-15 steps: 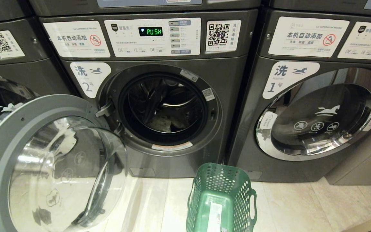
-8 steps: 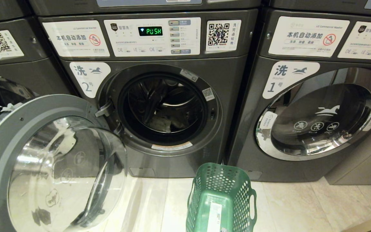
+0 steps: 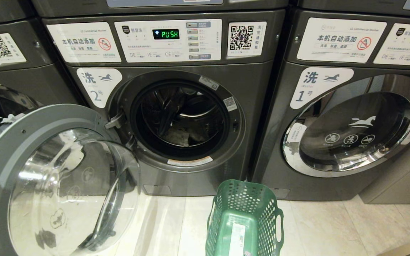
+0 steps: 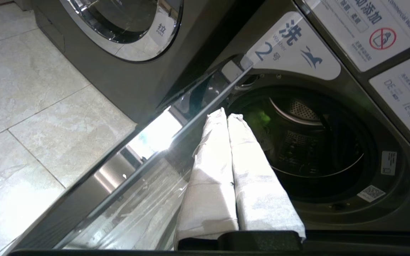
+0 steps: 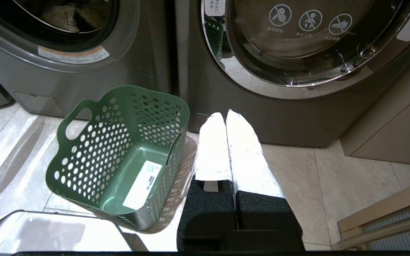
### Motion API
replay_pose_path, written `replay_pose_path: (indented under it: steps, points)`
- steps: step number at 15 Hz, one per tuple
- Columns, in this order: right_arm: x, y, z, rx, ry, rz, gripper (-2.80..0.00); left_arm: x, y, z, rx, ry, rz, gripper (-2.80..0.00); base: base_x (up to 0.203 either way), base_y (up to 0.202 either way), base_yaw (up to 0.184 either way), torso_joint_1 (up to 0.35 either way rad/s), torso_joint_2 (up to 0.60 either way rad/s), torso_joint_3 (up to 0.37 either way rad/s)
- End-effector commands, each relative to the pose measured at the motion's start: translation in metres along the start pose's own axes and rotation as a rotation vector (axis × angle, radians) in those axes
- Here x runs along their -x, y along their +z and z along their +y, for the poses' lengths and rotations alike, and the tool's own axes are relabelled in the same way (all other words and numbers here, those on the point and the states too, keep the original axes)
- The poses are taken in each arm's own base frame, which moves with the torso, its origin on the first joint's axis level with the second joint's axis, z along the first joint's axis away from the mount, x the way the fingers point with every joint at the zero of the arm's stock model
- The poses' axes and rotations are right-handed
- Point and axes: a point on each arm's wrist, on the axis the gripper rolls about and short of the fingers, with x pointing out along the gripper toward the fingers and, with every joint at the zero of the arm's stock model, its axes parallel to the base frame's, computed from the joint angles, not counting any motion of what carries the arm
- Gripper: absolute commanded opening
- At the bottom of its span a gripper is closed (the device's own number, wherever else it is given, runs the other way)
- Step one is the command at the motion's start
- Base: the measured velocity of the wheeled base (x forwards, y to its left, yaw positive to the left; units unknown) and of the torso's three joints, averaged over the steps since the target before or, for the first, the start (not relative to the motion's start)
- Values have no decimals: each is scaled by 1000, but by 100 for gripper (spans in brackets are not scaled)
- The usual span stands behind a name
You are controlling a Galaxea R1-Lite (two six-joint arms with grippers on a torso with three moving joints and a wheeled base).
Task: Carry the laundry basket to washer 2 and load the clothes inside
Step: Close the washing machine door with the left hand
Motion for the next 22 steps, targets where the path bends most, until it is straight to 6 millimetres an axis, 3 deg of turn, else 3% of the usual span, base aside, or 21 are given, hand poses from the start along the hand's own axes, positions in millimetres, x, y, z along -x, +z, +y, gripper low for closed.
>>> replay_pose_path:
  steps: [1,5,7,10,14,22]
  points:
    - [0,0,0,1,1,0,-280,-25,10,5,19,45,25,-280,0,0,0,0,0,0]
    - [0,0,0,1,1,1,-280,-67,17,47,114,95,166,-280,0,0,0,0,0,0]
    - [0,0,0,3,1,1,-280,-76,16,61,206,89,274,-280,0,0,0,0,0,0]
    - [0,0,0,4,1,0,-280,-82,29,58,401,96,351,-280,0,0,0,0,0,0]
    - [0,0,0,4,1,0,-280,-104,23,72,468,154,426,-280,0,0,0,0,0,0]
    - [0,0,0,7,1,1,-280,-94,4,72,547,167,562,-280,0,0,0,0,0,0]
